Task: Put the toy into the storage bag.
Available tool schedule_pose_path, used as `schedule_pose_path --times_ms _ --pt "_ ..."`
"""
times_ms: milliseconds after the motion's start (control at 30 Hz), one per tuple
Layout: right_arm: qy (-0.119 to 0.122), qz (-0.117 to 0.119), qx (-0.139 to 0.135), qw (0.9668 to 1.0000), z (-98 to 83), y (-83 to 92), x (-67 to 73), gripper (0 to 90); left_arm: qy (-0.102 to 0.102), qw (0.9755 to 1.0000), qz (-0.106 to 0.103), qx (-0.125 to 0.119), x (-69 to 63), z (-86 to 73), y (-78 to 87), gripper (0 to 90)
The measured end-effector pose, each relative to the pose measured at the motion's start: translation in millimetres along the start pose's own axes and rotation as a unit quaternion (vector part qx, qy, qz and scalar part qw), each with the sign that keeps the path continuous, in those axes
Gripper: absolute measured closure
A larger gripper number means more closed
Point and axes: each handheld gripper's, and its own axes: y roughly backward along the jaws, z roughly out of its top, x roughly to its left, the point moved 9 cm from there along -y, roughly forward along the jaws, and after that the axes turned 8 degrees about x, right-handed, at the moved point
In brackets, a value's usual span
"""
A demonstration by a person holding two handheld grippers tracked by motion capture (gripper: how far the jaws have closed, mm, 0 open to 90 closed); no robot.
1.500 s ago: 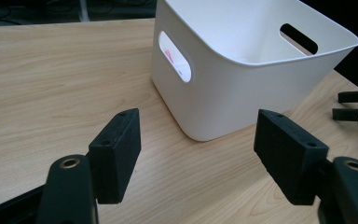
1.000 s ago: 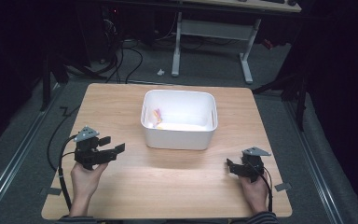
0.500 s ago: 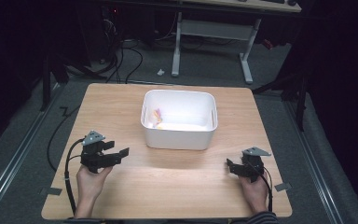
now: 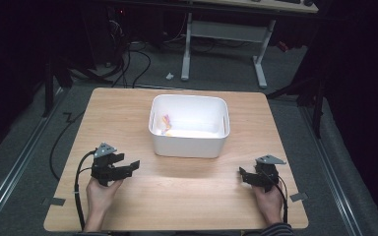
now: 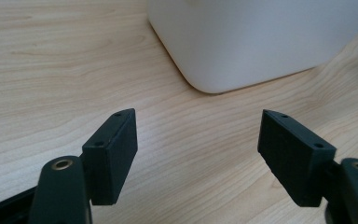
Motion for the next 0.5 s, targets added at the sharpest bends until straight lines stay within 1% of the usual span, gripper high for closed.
schedule_pose_path --times_ms 33,167,233,333,500 --pt "0.001 0.000 0.000 1.0000 0.1 0.0 -0.1 23.5 -0.002 1.0000 0.001 0.003 0.6 -1.9 -2.3 28.7" --pt "0.001 0.000 0.000 1.0000 0.1 0.0 -0.1 23.5 0.005 1.0000 -0.002 0.007 1.1 -6.0 -9.4 28.4" --pt "0.000 0.000 0.000 1.0000 0.0 0.0 0.0 23.5 0.005 0.9999 0.001 0.010 0.9 -8.0 -13.1 28.3" --pt "0.001 0.000 0.000 1.0000 0.1 -0.1 -0.1 23.5 0.000 0.9999 0.010 0.014 0.6 -9.8 -17.5 26.6" --pt "0.000 0.000 0.000 1.0000 0.0 0.0 0.0 23.5 -0.006 0.9998 0.010 0.015 -2.3 -11.7 -23.1 26.0"
